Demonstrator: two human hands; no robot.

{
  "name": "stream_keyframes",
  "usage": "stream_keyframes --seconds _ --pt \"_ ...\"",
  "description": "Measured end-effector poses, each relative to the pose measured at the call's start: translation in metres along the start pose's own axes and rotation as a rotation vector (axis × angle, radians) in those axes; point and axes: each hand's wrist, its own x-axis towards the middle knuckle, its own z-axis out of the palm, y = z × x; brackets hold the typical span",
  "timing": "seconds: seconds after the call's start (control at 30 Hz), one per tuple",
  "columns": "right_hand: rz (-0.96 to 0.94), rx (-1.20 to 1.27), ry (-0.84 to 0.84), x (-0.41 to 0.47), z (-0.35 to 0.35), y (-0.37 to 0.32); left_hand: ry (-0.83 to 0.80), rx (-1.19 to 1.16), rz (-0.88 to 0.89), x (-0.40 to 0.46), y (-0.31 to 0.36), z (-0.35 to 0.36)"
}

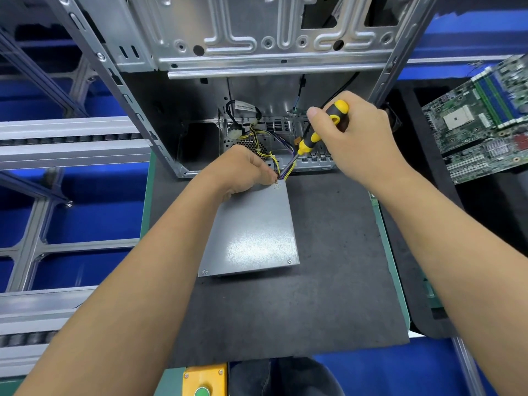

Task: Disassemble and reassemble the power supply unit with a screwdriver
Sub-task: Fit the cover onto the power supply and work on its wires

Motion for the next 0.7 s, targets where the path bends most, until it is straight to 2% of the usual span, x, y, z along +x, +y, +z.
stream_keyframes --seconds 0.7 --pt "-0.011 0.041 -0.039 -0.002 0.0023 0.0001 -0.014 0.02 0.029 0.0015 0.0015 -0.0013"
